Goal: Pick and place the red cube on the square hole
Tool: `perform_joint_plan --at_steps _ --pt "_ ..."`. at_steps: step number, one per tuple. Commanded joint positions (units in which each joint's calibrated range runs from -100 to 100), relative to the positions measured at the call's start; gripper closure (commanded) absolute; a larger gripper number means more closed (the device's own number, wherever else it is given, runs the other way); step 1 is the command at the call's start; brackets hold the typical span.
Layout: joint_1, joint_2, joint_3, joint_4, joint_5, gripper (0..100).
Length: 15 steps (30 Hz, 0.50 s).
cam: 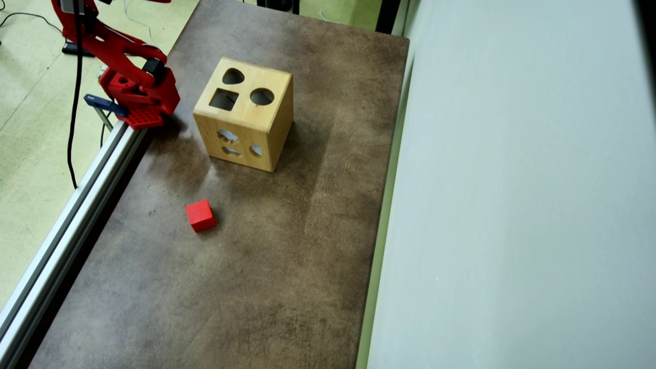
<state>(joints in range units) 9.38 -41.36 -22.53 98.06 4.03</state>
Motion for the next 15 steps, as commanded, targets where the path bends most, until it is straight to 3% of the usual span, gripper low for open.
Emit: perform_joint_plan --at_steps 1,10,15 --pt "6.74 7.09 -1.71 -0.15 5.37 95" --pt "11.42 19.15 -0.55 -0.15 24.91 95" --pt "13.8 19.57 5.8 -0.15 32.28 95"
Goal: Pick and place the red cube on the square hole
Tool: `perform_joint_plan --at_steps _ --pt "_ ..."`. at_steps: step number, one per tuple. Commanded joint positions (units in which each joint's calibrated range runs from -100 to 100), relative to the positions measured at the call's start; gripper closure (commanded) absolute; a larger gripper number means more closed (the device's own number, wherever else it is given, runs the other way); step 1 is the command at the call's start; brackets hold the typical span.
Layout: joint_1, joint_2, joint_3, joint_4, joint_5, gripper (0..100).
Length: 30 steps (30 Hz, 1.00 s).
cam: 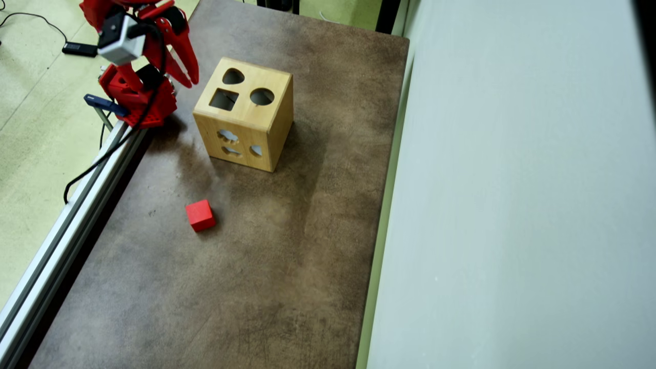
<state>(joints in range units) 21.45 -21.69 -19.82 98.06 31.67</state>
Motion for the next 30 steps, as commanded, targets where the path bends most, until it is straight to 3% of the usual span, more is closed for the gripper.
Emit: perform_joint_plan --at_steps 1,10,18,30 --pt "2.62 -0.09 4.79 -0.15 5.52 95" --pt "9.6 1.36 16.42 -0.15 10.21 95" --pt "10.79 13.33 15.97 -0.88 12.16 94" --pt "15.1 23.01 16.87 -21.06 12.21 94"
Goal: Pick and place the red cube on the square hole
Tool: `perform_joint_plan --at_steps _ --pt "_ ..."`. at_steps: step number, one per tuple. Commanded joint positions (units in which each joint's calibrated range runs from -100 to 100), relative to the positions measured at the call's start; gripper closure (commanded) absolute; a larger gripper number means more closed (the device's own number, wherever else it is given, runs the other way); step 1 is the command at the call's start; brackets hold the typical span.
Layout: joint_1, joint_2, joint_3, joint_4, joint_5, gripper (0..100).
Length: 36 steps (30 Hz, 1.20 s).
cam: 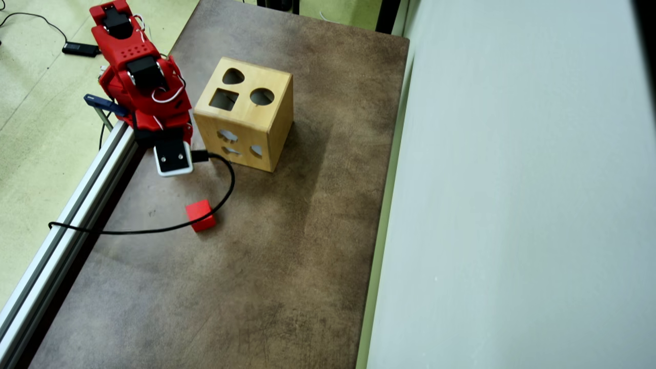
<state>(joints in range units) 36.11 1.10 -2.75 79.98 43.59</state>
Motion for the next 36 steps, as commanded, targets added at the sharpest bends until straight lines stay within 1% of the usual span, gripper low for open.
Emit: perform_joint_plan --at_steps 1,33,36 --pt "0.44 0.47 -0.2 -3.06 0.29 94" --pt "0.44 0.21 -0.91 -2.42 -0.2 94" --pt "0.44 0.13 -1.09 -3.31 -0.2 90"
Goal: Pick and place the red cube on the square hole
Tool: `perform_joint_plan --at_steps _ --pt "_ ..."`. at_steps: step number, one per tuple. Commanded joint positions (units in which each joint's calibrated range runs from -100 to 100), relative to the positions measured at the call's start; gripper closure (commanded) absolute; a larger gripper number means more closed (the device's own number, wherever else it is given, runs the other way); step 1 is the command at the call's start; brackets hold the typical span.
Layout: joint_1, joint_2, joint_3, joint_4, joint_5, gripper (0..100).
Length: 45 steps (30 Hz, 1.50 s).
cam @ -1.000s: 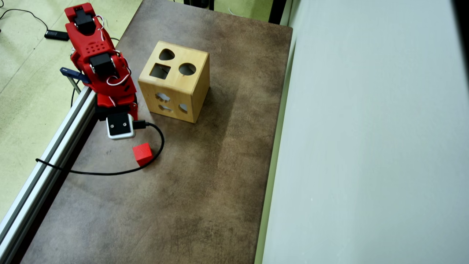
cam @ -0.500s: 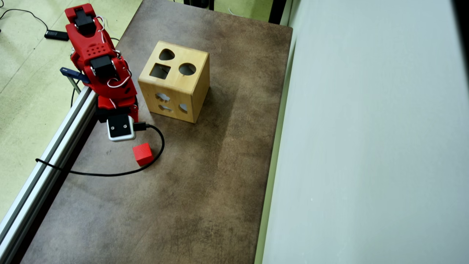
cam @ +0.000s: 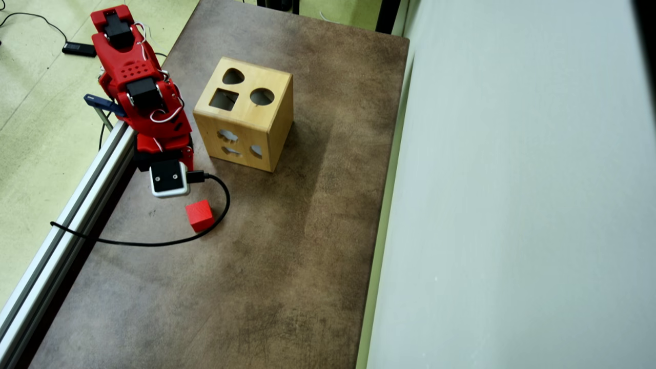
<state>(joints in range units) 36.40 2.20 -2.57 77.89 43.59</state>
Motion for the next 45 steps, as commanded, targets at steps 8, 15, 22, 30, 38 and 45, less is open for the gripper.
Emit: perform_joint_plan --at_steps 8,15,22,30,38,45 --pt "0.3 -1.31 -1.27 -0.48 -0.05 61" --pt "3.12 -0.8 -0.92 -1.05 0.24 48" --pt "3.5 -0.72 -0.38 -1.13 0.24 48" --pt "2.68 2.76 -0.29 -1.21 0.29 48" --pt "2.68 11.17 -0.38 -1.21 0.39 48" --pt "3.42 13.55 -0.38 -1.29 4.1 48"
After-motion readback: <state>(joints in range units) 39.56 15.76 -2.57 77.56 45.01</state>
